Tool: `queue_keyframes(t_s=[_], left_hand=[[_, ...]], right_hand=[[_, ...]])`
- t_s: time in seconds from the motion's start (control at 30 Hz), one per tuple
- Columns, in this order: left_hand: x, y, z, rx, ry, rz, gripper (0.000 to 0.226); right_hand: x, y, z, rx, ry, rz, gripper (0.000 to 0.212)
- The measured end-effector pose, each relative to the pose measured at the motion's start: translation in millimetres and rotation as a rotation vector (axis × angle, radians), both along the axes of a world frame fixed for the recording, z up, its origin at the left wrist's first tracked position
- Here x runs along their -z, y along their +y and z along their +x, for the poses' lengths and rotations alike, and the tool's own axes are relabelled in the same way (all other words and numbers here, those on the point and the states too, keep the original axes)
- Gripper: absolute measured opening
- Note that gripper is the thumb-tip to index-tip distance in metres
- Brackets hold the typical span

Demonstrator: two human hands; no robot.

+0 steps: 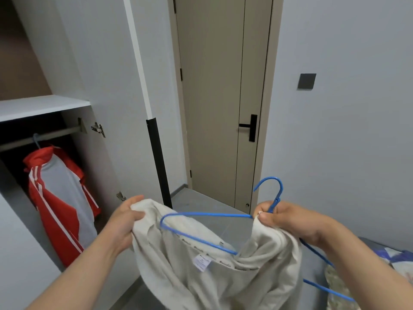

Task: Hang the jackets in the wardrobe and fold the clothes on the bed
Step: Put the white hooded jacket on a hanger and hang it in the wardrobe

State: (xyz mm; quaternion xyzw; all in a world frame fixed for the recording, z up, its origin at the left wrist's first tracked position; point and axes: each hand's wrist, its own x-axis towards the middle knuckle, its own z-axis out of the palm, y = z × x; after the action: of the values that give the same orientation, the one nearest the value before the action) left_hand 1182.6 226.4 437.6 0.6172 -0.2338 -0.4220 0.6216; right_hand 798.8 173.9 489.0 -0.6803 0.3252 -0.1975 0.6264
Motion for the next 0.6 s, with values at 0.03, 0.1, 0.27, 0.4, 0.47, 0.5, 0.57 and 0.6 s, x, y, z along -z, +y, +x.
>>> queue_keyframes(t_s=[0.03, 0.1, 0.27, 0.4, 0.47, 0.5, 0.57, 0.6], left_hand=[[-4.3, -4.0, 2.0, 0.017, 0.016, -0.027, 0.052], [-16.4, -8.8, -2.5, 0.088, 0.038, -0.076, 0.047], [-50.1, 0.1, -46.2, 0.302, 0.010, -0.111, 0.044], [-56.9, 20.1, -93.8, 0.502, -0.091, -0.095, 0.046], [-55.8, 28.3, -114.3, 0.590, -0.355, -0.055, 0.045], [-56.1, 30.4, -120.5, 0.596, -0.459, -0.046, 0.043], [-60.4, 28.9, -121.3, 0.521, -0.441, -0.058, 0.042], [-64.2, 27.7, -117.1, 0.456, -0.325, -0.070, 0.042]], right_hand=[[-2.5, 0.7, 0.4, -0.028, 0.031, -0.005, 0.014], [-5.1, 0.9, 3.8, -0.066, 0.112, -0.057, 0.015], [-1.2, -0.4, 21.2, -0.053, 0.242, -0.240, 0.021], [-4.2, -0.6, 35.6, -0.025, 0.221, -0.341, 0.029], [-8.1, -1.7, 41.9, 0.003, 0.246, -0.428, 0.027], [-9.6, -2.7, 43.8, 0.017, 0.273, -0.471, 0.028], [-11.2, -5.7, 43.0, 0.038, 0.325, -0.508, 0.032], [-11.1, -7.5, 39.9, 0.044, 0.347, -0.504, 0.032]])
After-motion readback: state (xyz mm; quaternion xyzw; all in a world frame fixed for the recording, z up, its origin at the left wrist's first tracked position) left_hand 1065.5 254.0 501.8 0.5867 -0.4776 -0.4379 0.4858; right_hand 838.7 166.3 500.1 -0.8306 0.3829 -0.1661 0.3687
